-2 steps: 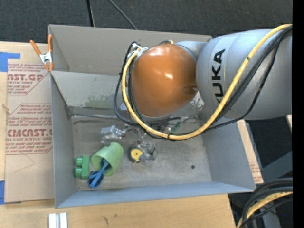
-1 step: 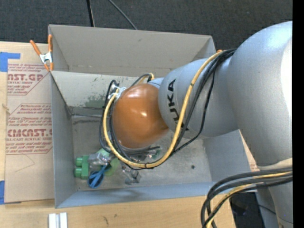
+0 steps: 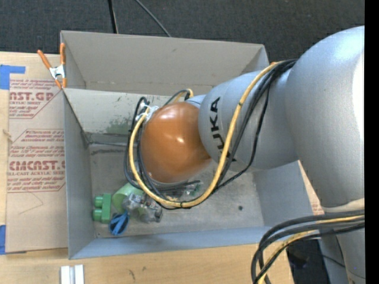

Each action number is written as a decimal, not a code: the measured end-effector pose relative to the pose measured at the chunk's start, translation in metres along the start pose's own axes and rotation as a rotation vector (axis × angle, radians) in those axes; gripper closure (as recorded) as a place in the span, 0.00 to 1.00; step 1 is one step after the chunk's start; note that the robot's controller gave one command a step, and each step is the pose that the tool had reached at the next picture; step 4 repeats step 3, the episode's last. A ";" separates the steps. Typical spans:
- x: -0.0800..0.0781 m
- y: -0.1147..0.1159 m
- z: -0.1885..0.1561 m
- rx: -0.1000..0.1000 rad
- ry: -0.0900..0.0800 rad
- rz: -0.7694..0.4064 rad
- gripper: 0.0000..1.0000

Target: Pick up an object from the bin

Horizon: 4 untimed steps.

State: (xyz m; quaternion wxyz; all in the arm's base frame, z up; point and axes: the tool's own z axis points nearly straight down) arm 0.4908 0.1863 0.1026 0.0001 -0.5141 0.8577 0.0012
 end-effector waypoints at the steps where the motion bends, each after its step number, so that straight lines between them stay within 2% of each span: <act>1: 0.008 -0.024 -0.145 0.009 -0.006 -0.053 1.00; 2: 0.013 0.006 -0.056 -0.004 0.003 -0.450 1.00; 3: 0.033 -0.017 -0.208 0.010 -0.004 -0.481 1.00; 4: 0.033 -0.017 -0.208 0.010 -0.004 -0.481 1.00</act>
Offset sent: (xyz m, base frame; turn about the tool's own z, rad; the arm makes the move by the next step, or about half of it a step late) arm 0.0158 -0.0190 0.1403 -0.0562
